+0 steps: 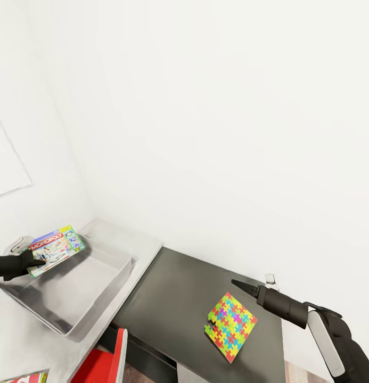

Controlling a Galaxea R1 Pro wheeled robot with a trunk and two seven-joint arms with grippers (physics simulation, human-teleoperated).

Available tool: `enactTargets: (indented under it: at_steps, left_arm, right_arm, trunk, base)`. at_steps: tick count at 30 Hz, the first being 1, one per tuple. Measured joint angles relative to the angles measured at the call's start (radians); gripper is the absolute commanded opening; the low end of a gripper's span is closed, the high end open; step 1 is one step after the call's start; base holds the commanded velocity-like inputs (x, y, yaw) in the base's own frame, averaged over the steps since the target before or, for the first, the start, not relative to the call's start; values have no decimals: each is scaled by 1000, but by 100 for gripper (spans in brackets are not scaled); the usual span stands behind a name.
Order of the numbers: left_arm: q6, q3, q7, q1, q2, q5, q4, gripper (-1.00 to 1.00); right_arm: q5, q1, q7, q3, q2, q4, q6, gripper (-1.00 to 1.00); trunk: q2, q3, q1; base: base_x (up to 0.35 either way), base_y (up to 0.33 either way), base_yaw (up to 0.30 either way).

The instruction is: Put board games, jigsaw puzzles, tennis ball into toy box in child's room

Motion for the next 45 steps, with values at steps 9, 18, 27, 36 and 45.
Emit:
enactTargets:
  at_steps: [9,18,27,36,45]
  left_arm:
    - [17,0,0,0,0,-2,24,-100]
    - [20,0,-1,0,-1,0,74,-100]
    - [21,0,0,0,-1,6,117,-100]
    - [21,5,0,-5,0,10,152,-100]
    - [22,6,1,-78,0,12,224,-100]
  right_arm:
    - [6,0,-6,0,1,1,0,100]
    - [3,0,-6,-1,1,1,3,100]
    - [0,0,-6,-1,0,0,3,100]
    - [0,0,-5,-1,0,0,3,100]
    - [0,0,-5,-1,0,0,3,100]
  trunk:
    - [0,0,0]
    - [0,0,0]
    - [0,-2,0]
    - [0,-13,0]
    - [0,-27,0]
  base:
    - [0,0,0]
    - [0,0,0]
    - [0,0,0]
    - [0,0,0]
    - [0,0,0]
